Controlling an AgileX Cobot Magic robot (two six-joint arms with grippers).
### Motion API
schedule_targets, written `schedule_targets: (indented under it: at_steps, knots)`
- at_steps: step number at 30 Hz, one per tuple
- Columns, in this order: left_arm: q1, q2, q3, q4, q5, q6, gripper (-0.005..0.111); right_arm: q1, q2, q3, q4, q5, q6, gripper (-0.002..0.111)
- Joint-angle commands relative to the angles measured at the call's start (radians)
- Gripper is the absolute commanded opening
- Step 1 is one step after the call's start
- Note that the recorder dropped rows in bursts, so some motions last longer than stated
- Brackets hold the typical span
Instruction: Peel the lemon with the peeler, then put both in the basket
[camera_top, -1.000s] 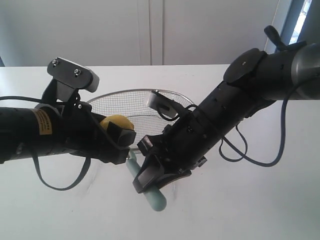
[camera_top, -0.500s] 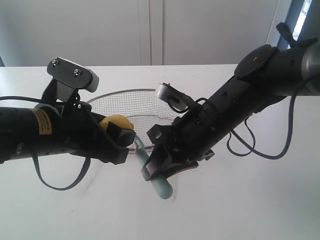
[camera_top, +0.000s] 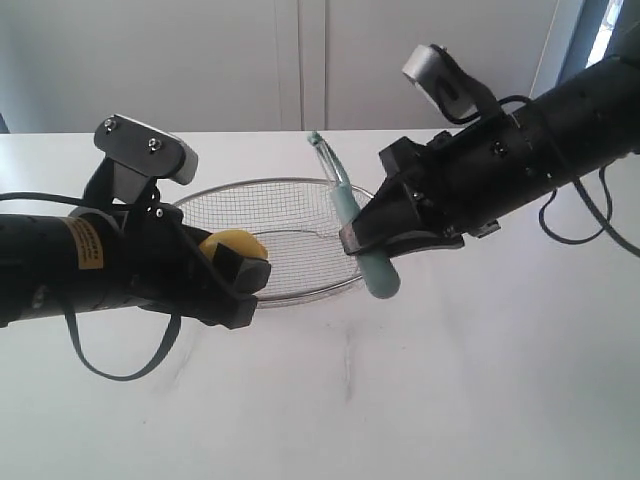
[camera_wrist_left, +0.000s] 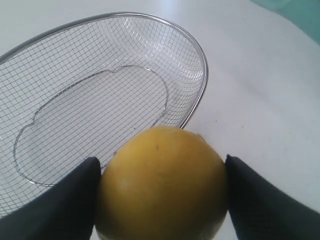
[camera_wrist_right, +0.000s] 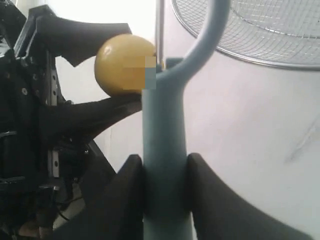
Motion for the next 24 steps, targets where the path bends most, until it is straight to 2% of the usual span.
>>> schedule_targets:
  at_steps: [1,7,19,24]
  knots:
    - [-0.006,-0.004,0.002,0.006,-0.010,0.015,0.000,-0.010,0.030,0.017,-0.029,-0.003,-0.012,0.000]
    - [-0.006,-0.004,0.002,0.006,-0.010,0.015,0.000,0.013,0.142,0.049,-0.029,-0.012,-0.016,0.000]
    - [-0.006,-0.004,0.002,0.006,-0.010,0.015,0.000,0.184,0.259,0.049,0.049,0.001,-0.061,0.000]
    - [-0.006,-0.004,0.002,0.006,-0.010,0.015,0.000,0.191,0.258,0.026,0.082,0.037,-0.088,0.000]
